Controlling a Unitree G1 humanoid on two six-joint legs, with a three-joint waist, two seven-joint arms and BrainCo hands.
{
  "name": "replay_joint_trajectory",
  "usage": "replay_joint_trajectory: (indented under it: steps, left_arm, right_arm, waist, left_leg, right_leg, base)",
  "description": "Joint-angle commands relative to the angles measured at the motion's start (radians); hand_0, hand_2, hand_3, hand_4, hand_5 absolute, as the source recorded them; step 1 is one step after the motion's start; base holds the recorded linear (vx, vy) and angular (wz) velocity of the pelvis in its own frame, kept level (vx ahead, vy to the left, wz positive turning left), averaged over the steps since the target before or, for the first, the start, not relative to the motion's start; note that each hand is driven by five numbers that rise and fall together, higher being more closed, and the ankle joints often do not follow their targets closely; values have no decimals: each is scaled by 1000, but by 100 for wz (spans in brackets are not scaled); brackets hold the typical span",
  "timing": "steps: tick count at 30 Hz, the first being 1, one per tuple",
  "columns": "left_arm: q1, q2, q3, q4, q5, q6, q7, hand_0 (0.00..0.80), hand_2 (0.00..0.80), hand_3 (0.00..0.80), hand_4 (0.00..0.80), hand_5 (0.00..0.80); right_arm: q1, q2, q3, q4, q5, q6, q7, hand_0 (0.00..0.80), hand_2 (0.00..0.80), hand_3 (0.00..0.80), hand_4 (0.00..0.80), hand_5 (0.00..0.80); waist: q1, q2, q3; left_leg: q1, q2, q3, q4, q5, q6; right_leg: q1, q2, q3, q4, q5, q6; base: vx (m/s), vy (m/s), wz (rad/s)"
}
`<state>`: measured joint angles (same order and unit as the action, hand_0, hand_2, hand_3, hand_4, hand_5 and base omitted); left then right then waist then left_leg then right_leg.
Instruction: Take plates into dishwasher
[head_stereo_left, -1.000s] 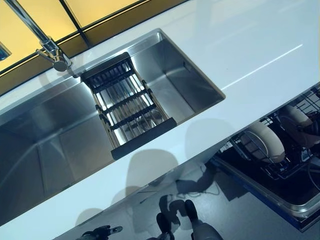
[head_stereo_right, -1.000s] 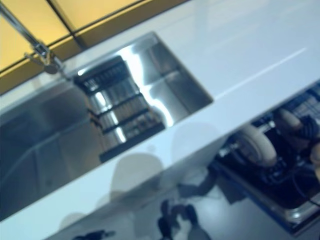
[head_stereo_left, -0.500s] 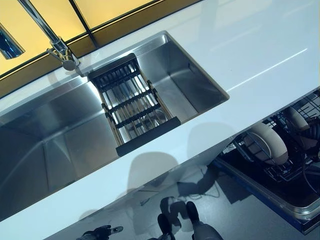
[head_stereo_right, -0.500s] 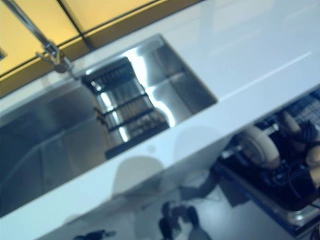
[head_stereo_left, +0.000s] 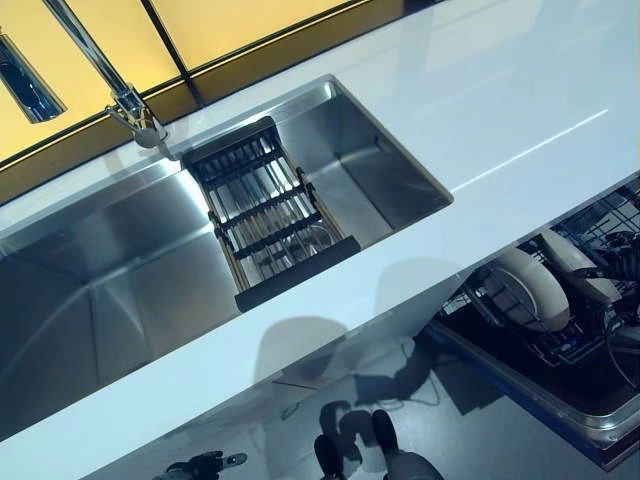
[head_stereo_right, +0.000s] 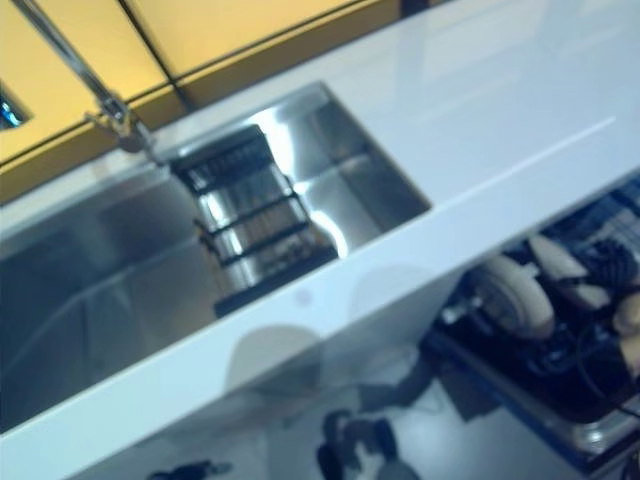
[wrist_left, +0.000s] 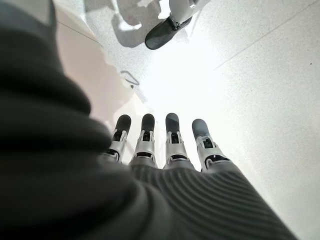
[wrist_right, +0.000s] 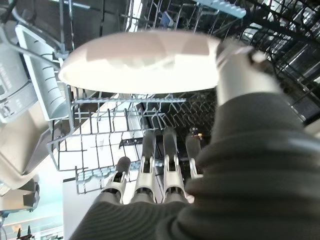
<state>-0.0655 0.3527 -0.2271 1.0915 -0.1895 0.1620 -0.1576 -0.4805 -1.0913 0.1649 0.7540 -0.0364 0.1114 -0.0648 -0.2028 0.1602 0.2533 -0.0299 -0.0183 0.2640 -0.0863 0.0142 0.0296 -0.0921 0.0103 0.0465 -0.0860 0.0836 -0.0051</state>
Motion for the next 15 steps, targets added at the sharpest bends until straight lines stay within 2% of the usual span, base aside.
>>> replay_joint_trajectory:
  steps: [1, 11, 15]
  left_arm:
    - [-4, 8, -40, 82, 6, 1, -3, 0, 0, 0, 0, 0]
    - [9, 19, -16, 94, 37, -2, -2, 0, 0, 0, 0, 0]
    - [19, 29, 3, 98, 56, 3, -1, 0, 0, 0, 0, 0]
  right_arm:
    - [-6, 8, -48, 9, 6, -4, -46, 0, 0, 0, 0, 0]
    - [44, -30, -82, -34, -10, 15, -38, 0, 0, 0, 0, 0]
    - [92, -62, -126, -72, -15, 36, -36, 0, 0, 0, 0, 0]
  waist:
    - [32, -62, -80]
    - [24, -109, -97]
    - [17, -138, -111]
  left_leg:
    - [28, 9, 0, -1, -80, -35]
    - [45, 19, 4, -1, -87, -33]
    - [54, 24, 8, -1, -93, -31]
  right_leg:
    - [-26, -20, 10, -1, -24, 107]
    - [-10, -7, 21, -1, -24, 107]
    - [-1, -1, 29, -1, -25, 108]
  base:
    - [0, 0, 0]
    - [0, 0, 0]
    - [26, 5, 0]
